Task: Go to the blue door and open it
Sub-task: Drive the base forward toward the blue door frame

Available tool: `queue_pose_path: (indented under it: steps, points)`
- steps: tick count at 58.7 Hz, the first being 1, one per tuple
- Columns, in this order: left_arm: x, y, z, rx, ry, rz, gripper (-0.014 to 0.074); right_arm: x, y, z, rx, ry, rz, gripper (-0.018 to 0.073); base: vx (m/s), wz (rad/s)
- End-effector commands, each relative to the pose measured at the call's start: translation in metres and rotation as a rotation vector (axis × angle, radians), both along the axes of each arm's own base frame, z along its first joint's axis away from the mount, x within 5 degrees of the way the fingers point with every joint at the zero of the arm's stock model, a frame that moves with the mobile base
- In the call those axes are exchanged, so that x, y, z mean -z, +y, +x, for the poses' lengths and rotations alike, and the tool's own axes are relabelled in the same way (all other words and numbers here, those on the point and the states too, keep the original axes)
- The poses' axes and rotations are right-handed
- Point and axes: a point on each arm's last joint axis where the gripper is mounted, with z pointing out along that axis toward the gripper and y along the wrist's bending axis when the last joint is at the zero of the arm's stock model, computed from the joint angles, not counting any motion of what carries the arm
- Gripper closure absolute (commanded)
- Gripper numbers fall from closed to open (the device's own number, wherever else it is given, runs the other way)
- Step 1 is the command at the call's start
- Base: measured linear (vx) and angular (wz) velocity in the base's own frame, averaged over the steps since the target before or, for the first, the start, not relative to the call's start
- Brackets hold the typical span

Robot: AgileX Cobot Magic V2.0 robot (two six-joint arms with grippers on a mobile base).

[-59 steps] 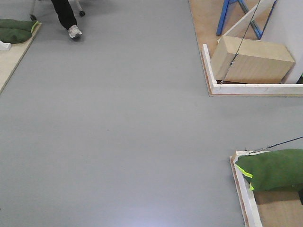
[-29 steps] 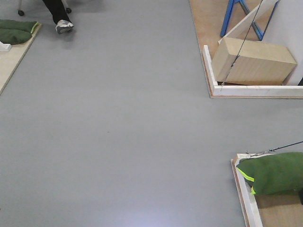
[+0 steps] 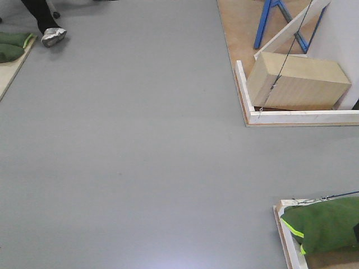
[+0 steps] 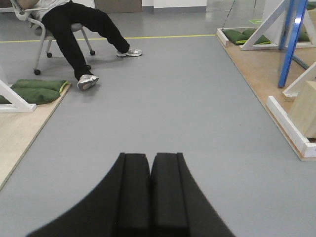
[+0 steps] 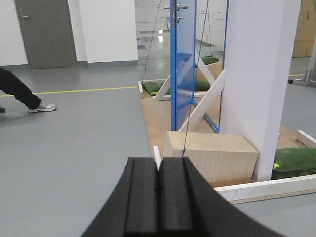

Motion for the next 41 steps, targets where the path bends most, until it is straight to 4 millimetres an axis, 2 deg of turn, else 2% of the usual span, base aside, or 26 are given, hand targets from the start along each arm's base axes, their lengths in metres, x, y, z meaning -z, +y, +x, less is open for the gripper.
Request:
queue_pose_path:
  steps: [1,41]
  points:
    - [-0.0178,0.0003,-0.0010,-0.011,-0.130,0.001,0.0524,-0.0086,0.0006,-0.0013,-0.004,-0.101,-0.017,0.0551,0.29,-0.13]
    - [-0.0177,0.0008,-0.0010,-0.021,-0.129,0.002,0.0524,-0.0086,0.0006,-0.0012,-0.004,-0.100,-0.017,0.0551,0.39,0.01]
